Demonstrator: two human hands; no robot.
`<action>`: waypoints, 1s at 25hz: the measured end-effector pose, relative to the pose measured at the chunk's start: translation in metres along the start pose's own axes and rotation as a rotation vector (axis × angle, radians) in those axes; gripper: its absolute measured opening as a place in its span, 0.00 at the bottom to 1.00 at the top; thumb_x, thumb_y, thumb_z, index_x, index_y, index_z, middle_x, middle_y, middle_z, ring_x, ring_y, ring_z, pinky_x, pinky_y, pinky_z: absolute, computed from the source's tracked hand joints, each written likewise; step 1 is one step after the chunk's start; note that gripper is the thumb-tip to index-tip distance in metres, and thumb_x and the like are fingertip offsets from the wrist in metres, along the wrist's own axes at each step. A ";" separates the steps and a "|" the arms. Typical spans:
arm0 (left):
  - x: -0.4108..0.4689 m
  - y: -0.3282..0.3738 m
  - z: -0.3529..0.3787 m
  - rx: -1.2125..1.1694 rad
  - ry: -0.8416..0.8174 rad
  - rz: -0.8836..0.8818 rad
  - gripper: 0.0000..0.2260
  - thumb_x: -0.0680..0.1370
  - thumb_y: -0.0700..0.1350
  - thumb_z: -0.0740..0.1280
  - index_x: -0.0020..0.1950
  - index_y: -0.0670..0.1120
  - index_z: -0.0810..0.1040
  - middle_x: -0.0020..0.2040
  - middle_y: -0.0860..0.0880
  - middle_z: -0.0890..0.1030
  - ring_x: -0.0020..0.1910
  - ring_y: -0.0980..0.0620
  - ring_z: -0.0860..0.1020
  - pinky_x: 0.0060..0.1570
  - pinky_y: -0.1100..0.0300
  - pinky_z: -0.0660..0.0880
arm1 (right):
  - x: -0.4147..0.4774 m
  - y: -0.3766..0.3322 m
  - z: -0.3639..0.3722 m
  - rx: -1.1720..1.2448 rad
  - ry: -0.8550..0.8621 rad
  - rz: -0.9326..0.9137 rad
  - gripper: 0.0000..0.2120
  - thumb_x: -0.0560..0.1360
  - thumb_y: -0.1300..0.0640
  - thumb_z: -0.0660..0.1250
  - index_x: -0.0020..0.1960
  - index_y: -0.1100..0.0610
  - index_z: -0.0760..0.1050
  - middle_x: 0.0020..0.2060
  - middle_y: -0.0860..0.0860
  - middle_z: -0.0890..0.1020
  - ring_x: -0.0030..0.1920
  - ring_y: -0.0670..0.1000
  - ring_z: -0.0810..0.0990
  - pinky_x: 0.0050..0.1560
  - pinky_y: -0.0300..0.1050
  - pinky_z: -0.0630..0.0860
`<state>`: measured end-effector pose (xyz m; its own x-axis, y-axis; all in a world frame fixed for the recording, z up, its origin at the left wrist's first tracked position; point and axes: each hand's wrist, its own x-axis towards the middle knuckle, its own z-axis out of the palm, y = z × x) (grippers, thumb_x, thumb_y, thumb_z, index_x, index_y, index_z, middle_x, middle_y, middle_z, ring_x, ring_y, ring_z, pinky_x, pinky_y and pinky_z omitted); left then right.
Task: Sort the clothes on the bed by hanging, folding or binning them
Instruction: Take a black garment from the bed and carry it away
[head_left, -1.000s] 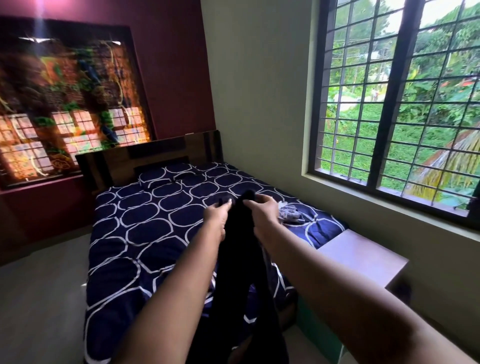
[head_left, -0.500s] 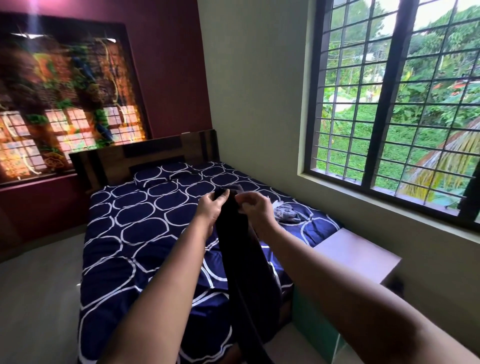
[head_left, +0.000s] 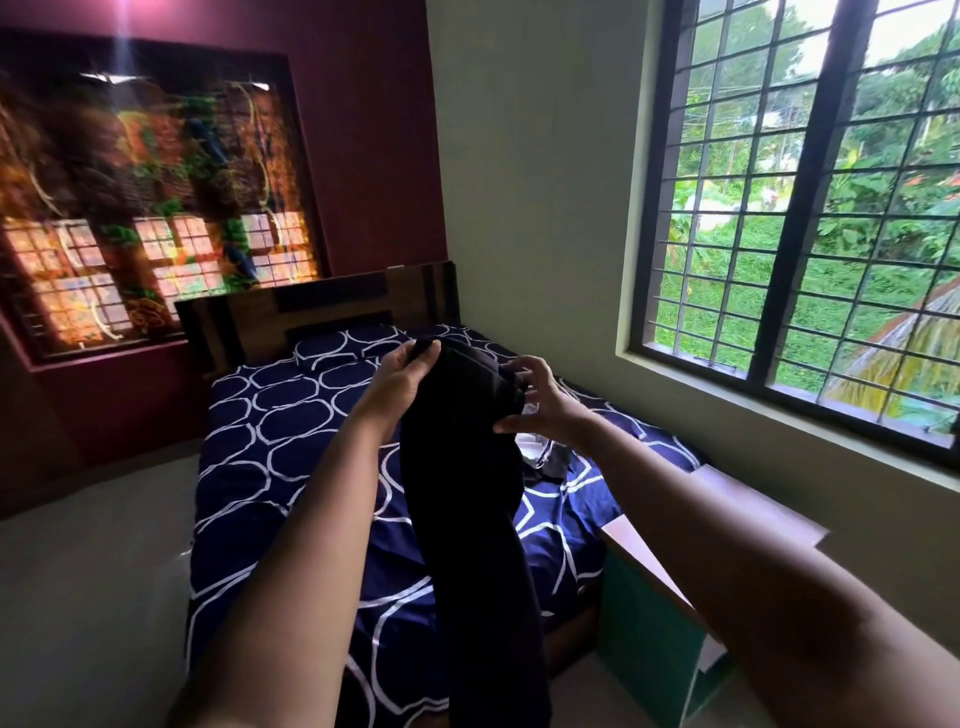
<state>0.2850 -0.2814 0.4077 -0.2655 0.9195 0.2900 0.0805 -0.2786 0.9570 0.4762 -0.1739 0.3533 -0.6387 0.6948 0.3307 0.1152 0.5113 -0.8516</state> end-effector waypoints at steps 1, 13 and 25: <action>-0.001 0.000 -0.004 0.012 0.019 0.007 0.08 0.81 0.46 0.61 0.51 0.43 0.77 0.41 0.50 0.82 0.40 0.56 0.81 0.39 0.66 0.77 | -0.003 0.001 0.005 0.089 0.018 0.021 0.31 0.67 0.71 0.74 0.62 0.53 0.63 0.51 0.49 0.73 0.40 0.41 0.77 0.43 0.34 0.76; -0.023 0.004 -0.045 -0.081 0.111 -0.009 0.09 0.81 0.49 0.62 0.46 0.46 0.79 0.42 0.49 0.82 0.41 0.52 0.81 0.43 0.60 0.78 | -0.006 -0.003 0.056 0.741 -0.160 0.133 0.21 0.68 0.73 0.67 0.56 0.54 0.70 0.47 0.53 0.77 0.44 0.49 0.79 0.43 0.44 0.78; -0.024 -0.011 -0.088 0.022 0.357 -0.017 0.10 0.79 0.53 0.64 0.45 0.48 0.79 0.42 0.49 0.82 0.42 0.50 0.81 0.43 0.57 0.76 | 0.022 -0.053 0.038 -0.234 -0.102 -0.225 0.22 0.66 0.71 0.74 0.59 0.61 0.76 0.54 0.54 0.76 0.52 0.50 0.75 0.55 0.47 0.77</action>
<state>0.2057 -0.3248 0.3902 -0.5859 0.7679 0.2591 0.0925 -0.2543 0.9627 0.4272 -0.2046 0.3910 -0.7395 0.5033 0.4470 0.1266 0.7562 -0.6420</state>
